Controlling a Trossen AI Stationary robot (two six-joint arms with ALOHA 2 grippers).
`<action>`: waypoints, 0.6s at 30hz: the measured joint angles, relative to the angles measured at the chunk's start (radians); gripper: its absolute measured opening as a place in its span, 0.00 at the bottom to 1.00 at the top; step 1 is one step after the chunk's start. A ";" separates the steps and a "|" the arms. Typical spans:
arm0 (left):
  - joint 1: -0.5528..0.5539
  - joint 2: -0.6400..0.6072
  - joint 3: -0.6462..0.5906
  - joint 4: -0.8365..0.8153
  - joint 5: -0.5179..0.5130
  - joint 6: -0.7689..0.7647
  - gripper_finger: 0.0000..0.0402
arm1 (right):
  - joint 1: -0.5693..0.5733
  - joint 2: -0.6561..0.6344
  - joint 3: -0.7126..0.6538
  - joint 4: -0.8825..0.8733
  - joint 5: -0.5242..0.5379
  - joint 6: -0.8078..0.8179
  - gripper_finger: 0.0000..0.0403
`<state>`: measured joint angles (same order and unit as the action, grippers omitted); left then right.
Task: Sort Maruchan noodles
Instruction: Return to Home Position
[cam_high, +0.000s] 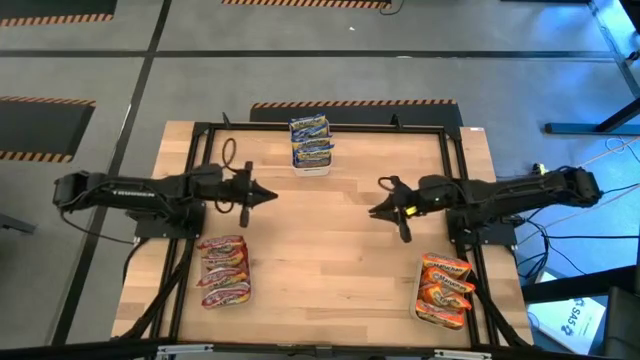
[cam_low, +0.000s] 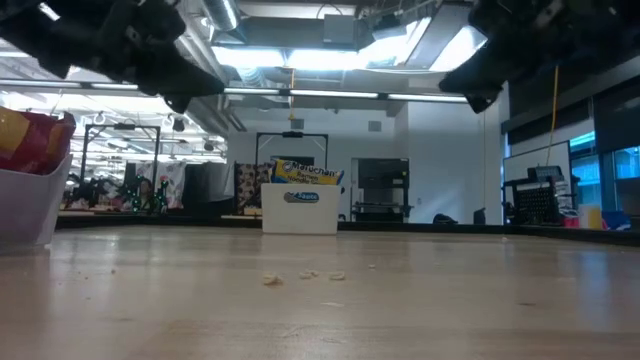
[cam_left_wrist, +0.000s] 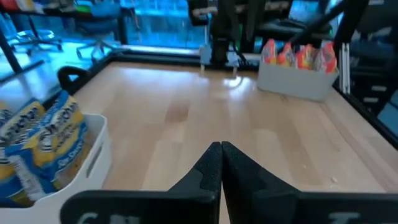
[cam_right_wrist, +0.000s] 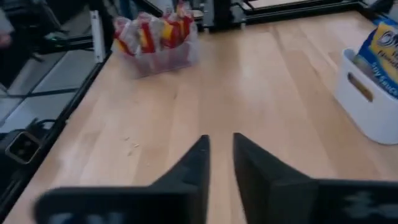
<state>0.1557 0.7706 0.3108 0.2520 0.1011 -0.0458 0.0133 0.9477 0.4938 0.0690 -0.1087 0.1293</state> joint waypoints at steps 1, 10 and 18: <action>0.005 -0.023 -0.013 0.003 -0.001 -0.002 0.00 | -0.009 -0.023 -0.022 0.011 -0.009 -0.002 0.10; 0.023 -0.232 -0.076 0.008 -0.003 -0.003 0.00 | -0.097 -0.273 -0.210 0.124 -0.066 0.008 0.06; 0.023 -0.381 -0.185 0.003 -0.049 -0.025 0.00 | -0.169 -0.480 -0.336 0.165 -0.155 0.067 0.02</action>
<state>0.1787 0.3900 0.1255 0.2548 0.0522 -0.0706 -0.1553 0.4674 0.1581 0.2344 -0.2638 0.1959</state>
